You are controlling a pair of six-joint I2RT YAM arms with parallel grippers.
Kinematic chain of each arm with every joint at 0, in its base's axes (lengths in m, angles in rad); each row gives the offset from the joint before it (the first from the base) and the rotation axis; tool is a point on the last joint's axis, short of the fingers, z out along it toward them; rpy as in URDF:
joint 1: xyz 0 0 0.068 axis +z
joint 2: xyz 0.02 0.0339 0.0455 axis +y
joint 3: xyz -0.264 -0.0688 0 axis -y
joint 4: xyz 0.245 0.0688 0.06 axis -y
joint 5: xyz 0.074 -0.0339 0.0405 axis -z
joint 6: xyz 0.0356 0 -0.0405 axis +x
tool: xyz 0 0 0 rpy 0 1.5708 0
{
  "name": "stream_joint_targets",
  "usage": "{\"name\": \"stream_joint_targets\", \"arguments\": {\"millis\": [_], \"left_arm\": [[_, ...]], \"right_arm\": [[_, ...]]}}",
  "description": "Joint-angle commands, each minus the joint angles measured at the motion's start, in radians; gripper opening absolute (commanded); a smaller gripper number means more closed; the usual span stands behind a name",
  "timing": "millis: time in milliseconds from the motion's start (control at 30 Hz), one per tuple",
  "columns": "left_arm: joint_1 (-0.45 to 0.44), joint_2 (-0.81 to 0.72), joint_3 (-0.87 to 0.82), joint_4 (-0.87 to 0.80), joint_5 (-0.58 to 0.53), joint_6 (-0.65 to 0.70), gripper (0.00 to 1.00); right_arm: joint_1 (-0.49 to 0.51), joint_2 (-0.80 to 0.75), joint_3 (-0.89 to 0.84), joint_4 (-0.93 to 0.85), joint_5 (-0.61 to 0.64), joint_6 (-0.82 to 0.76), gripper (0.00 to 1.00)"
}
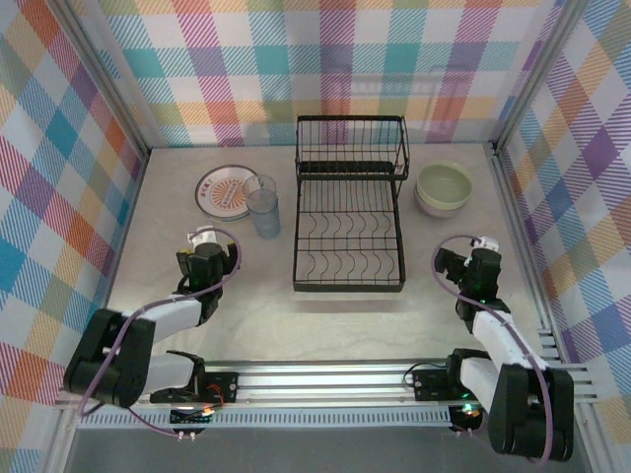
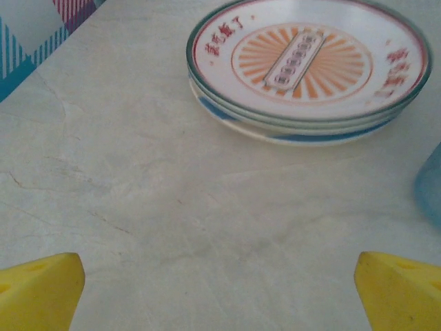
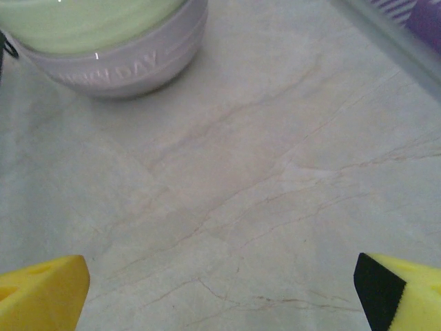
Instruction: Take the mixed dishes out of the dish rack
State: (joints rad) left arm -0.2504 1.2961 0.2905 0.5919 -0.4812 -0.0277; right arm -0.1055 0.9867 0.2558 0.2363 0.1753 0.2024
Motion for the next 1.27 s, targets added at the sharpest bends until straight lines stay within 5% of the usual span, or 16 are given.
{"name": "stream_joint_targets", "arguments": {"millis": [0, 133, 233, 567, 667, 767, 900, 1133, 1233], "left_arm": [[-0.027, 0.078, -0.040, 0.404, -0.026, 0.143, 1.00], [-0.023, 0.319, -0.095, 0.784, -0.009, 0.190, 1.00], [-0.004, 0.257, -0.085, 0.665, 0.023, 0.159, 1.00], [0.031, 0.266, -0.069, 0.645, 0.066, 0.135, 1.00], [0.031, 0.268, -0.071, 0.650, 0.068, 0.135, 1.00], [0.031, 0.269, -0.069, 0.649, 0.071, 0.137, 1.00], [0.031, 0.267, -0.069, 0.646, 0.072, 0.137, 1.00], [0.062, 0.289, -0.005, 0.516, 0.194, 0.137, 1.00], [0.065, 0.297, -0.040, 0.597, 0.206, 0.143, 1.00]], "right_arm": [[-0.004, 0.040, 0.001, 0.208, -0.036, -0.033, 0.99], [-0.005, 0.123, 0.034, 0.260, -0.066, -0.051, 0.99], [-0.004, 0.176, 0.020, 0.382, -0.088, -0.074, 0.99], [-0.003, 0.355, 0.075, 0.555, -0.280, -0.101, 0.99], [0.009, 0.497, 0.053, 0.754, -0.345, -0.120, 0.99], [0.053, 0.564, 0.053, 0.825, -0.301, -0.155, 0.99], [0.057, 0.552, 0.128, 0.655, -0.310, -0.167, 0.99], [0.080, 0.557, 0.114, 0.691, -0.273, -0.179, 0.99], [0.084, 0.559, 0.120, 0.684, -0.269, -0.181, 0.99]]}}
